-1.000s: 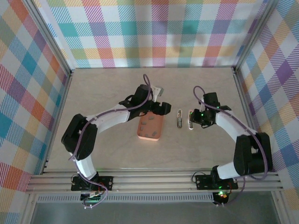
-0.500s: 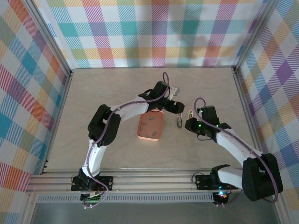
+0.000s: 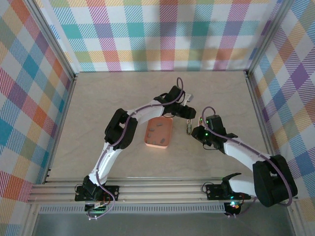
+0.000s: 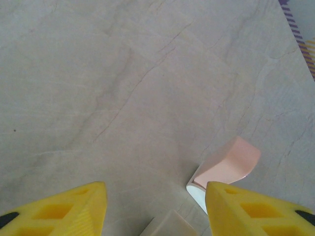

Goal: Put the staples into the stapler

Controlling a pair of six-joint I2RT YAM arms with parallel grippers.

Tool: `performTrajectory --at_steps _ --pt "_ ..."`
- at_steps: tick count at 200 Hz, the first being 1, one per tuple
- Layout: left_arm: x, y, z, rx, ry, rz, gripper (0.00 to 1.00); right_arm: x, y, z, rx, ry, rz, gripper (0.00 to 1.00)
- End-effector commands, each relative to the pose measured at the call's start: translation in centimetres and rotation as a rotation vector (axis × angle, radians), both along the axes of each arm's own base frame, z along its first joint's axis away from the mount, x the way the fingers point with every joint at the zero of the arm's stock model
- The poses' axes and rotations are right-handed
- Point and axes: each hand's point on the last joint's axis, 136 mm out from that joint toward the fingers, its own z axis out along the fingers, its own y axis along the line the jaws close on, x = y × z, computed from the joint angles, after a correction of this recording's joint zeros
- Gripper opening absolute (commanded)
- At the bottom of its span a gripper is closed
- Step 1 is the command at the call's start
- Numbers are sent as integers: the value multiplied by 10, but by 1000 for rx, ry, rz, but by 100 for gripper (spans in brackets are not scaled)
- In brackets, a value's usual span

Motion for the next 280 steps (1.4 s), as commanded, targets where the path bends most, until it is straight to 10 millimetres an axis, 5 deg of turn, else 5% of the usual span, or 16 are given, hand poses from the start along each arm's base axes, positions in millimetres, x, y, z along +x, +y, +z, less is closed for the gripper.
performTrajectory --at_steps 1,110,146,162,188,280 --pt "-5 -7 3 -23 47 -9 51 5 9 -2 50 -7 -5 27" --pt "-12 -18 15 -85 72 -70 37 13 17 -19 32 21 22 24" --pt "-14 -17 16 -80 64 -83 38 17 17 -21 15 20 28 24" --pt "-13 -16 14 -69 57 -78 49 19 18 -22 6 21 33 23" --pt "-10 -14 12 -54 42 -71 51 21 20 -22 12 19 42 23" --pt "-4 -21 14 -87 23 -80 48 24 25 -25 10 27 55 22"
